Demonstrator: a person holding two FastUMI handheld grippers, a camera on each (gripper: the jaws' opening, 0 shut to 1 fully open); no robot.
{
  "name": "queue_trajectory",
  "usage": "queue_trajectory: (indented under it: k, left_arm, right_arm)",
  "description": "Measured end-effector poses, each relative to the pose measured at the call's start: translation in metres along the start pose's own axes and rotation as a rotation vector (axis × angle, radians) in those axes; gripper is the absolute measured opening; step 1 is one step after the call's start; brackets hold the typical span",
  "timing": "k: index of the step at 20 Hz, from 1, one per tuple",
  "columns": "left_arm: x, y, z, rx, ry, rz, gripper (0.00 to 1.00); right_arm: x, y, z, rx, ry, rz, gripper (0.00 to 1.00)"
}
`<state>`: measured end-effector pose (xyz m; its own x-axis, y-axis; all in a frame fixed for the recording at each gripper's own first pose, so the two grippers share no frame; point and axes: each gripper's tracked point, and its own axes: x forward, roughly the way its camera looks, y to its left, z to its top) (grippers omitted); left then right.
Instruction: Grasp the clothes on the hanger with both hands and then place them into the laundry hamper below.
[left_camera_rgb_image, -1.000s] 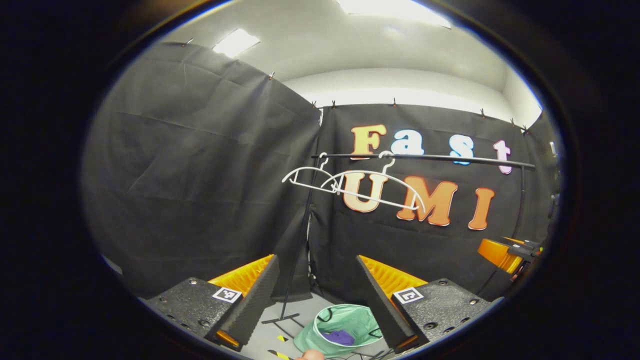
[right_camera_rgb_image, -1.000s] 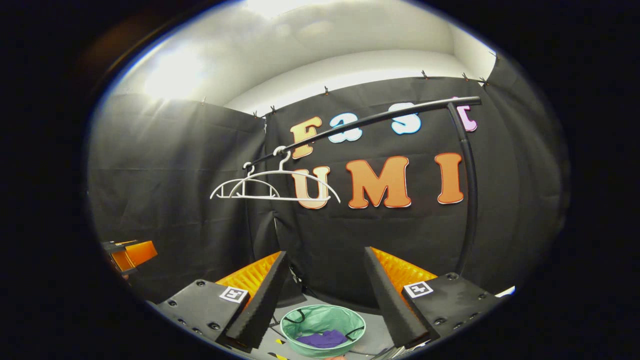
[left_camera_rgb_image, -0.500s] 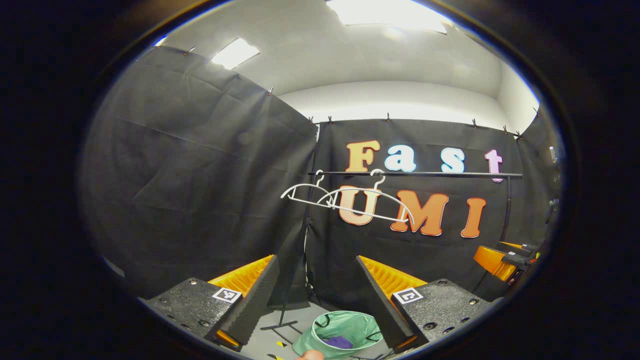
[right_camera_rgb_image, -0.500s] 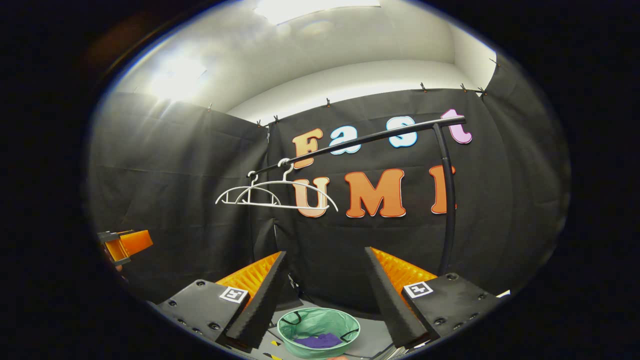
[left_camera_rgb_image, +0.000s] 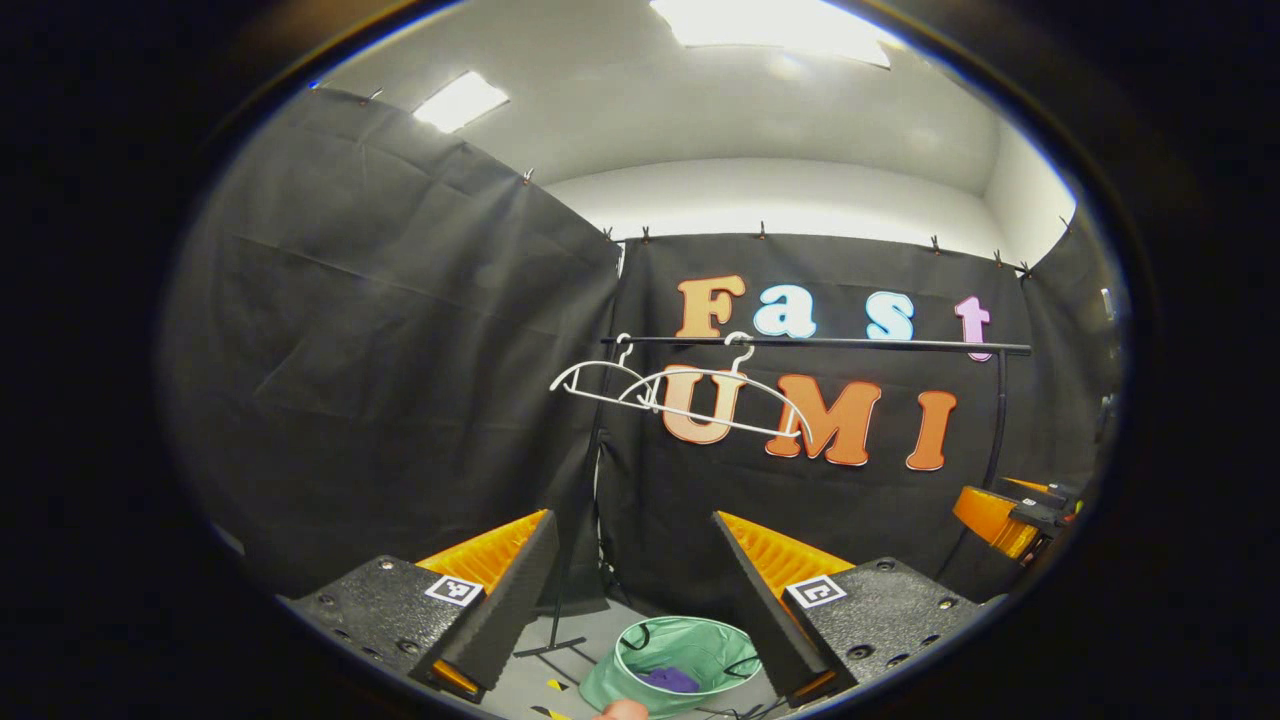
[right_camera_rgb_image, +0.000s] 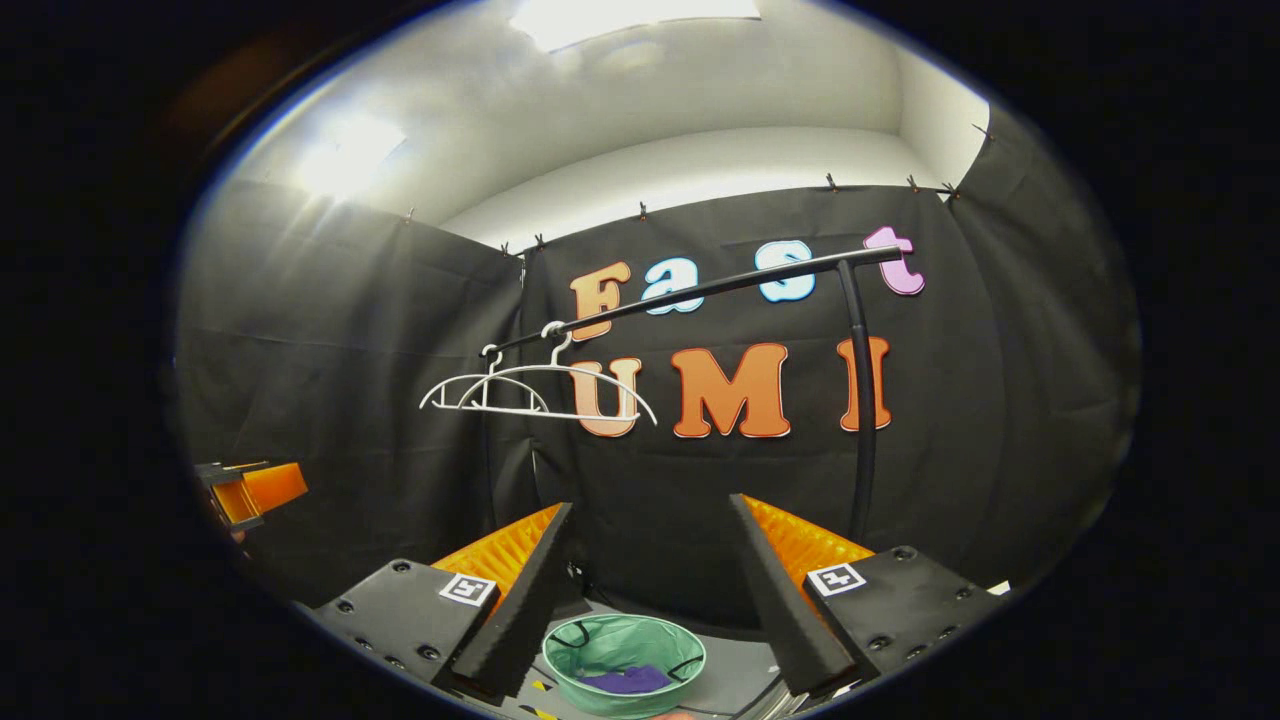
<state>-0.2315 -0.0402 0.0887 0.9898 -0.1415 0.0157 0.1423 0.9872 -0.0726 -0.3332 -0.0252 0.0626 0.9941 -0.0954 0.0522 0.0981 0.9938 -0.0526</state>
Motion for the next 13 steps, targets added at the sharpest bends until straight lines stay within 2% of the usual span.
queue_trajectory:
  k: [1, 3, 4, 5, 7, 8, 9, 10, 11, 12, 13]
  left_arm:
    - [0.001, 0.000, 0.001, 0.004, -0.003, -0.004, 0.92]
    - [0.001, -0.001, 0.000, 0.010, 0.003, -0.007, 0.92]
    - [0.001, 0.000, 0.000, 0.007, 0.007, -0.008, 0.92]
    - [0.001, -0.001, 0.000, 0.001, 0.008, -0.011, 0.92]
    - [0.002, 0.001, 0.002, -0.009, -0.003, -0.010, 0.92]
    - [0.003, 0.003, 0.002, -0.009, -0.007, 0.001, 0.92]
    - [0.004, 0.003, 0.001, -0.008, -0.005, 0.007, 0.92]
    - [0.004, 0.003, 0.000, -0.009, -0.004, 0.008, 0.92]
    - [0.003, 0.003, 0.001, -0.010, -0.006, 0.008, 0.92]
    - [0.003, 0.003, 0.002, -0.011, -0.011, 0.011, 0.92]
    - [0.003, 0.003, 0.003, -0.013, -0.017, 0.015, 0.92]
  right_arm:
    - [-0.001, -0.001, 0.000, -0.001, 0.000, -0.005, 0.97]
    - [0.000, 0.001, 0.000, -0.002, -0.001, -0.012, 0.95]
    - [0.002, 0.003, 0.000, 0.000, 0.000, -0.012, 1.00]
    - [0.002, 0.005, -0.001, 0.003, 0.001, -0.008, 1.00]
    - [0.003, 0.008, -0.001, 0.007, 0.004, -0.004, 0.89]
    - [0.003, 0.009, -0.002, 0.004, 0.003, -0.003, 0.89]
    - [0.003, 0.009, -0.003, 0.001, 0.006, -0.002, 0.98]
    - [0.002, 0.011, -0.005, 0.001, 0.010, 0.000, 0.89]
    - [0.001, 0.012, -0.006, 0.005, 0.013, 0.002, 0.89]
    - [0.000, 0.014, -0.005, 0.011, 0.015, 0.004, 1.00]
    - [-0.001, 0.014, -0.006, 0.018, 0.015, 0.005, 0.98]
